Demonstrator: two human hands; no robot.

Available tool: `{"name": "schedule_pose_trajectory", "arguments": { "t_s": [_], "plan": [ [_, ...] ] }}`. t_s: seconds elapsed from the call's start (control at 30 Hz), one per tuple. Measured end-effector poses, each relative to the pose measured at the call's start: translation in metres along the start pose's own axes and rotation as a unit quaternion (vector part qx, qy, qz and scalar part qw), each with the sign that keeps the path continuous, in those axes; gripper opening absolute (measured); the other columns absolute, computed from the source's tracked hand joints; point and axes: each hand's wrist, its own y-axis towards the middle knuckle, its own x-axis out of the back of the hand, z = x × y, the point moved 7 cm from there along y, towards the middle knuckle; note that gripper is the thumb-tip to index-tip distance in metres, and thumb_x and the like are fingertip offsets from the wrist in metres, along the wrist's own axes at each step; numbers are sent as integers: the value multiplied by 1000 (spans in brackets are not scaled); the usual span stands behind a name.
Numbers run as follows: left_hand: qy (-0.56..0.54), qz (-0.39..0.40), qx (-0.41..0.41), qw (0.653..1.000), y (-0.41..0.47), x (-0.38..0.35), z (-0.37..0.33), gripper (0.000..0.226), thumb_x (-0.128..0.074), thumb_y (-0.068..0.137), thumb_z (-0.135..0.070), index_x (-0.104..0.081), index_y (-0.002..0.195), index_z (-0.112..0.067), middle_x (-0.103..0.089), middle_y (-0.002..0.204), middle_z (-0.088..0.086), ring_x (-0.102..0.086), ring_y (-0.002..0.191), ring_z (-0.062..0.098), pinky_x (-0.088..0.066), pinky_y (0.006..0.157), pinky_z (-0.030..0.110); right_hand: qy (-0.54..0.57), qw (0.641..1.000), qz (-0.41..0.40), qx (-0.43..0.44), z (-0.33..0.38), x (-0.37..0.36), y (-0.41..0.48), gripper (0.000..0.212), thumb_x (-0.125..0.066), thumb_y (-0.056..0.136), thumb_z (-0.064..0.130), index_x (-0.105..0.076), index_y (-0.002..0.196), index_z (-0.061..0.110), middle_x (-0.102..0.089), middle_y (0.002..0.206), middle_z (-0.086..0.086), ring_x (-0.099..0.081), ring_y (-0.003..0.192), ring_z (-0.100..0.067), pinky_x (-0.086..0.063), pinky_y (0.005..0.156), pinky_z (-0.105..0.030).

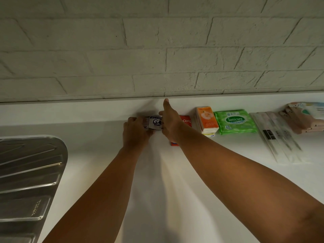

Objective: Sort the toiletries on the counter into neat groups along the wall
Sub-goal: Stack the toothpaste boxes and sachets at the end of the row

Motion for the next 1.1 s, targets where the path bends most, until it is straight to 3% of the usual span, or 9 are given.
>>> {"name": "schedule_pose_trajectory", "arguments": {
  "t_s": [0.13, 0.3, 0.5, 0.77, 0.93, 1.1],
  "plan": [
    [-17, -4, 1, 1000, -2, -1, 3, 53, -81, 72, -52, -71, 114, -22, -61, 111, 8, -59, 105, 28, -48, 82, 32, 1, 1000, -9, -6, -1, -1, -2, 89, -31, 82, 81, -48, 139, 15, -64, 108, -11, -61, 108, -30, -41, 105, -51],
    [-15, -22, 9, 1000, -4, -2, 6, 55, -85, 68, -49, -71, 110, -15, -62, 110, 11, -59, 103, 30, -48, 80, 33, -13, 1000, -23, 3, -2, -3, -3, 100, -30, 71, 87, -47, 141, 18, -60, 125, -12, -57, 116, -33, -39, 106, -57],
    [-27, -17, 4, 999, -9, 3, 1, 65, -87, 66, -44, -67, 119, -12, -60, 118, 13, -59, 107, 33, -50, 88, 39, -25, 999, -17, 10, 0, 1, -3, 94, -28, 81, 82, -42, 145, 15, -55, 135, -13, -53, 124, -31, -40, 108, -50],
    [-46, -26, 15, 998, -14, 8, 0, 68, -87, 69, -38, -63, 125, -8, -58, 121, 16, -58, 110, 34, -48, 91, 39, -23, 1000, -12, 2, -3, 4, -8, 86, -29, 84, 80, -48, 140, 17, -63, 112, -10, -60, 108, -28, -41, 105, -51],
    [-46, -26, 23, 998, -17, 10, -1, 61, -84, 73, -37, -64, 122, -8, -63, 112, 16, -59, 107, 33, -45, 86, 35, -34, 999, -14, 4, -4, 5, -8, 85, -29, 85, 80, -49, 138, 16, -65, 107, -10, -63, 104, -27, -44, 103, -48],
    [-38, -17, 23, 999, -17, 13, -1, 66, -84, 74, -32, -60, 129, -7, -61, 119, 17, -59, 111, 35, -46, 90, 36, -50, 999, -9, 14, 0, 8, -14, 79, -27, 91, 75, -51, 134, 13, -64, 94, -7, -63, 105, -26, -43, 104, -46]
  ]
}}
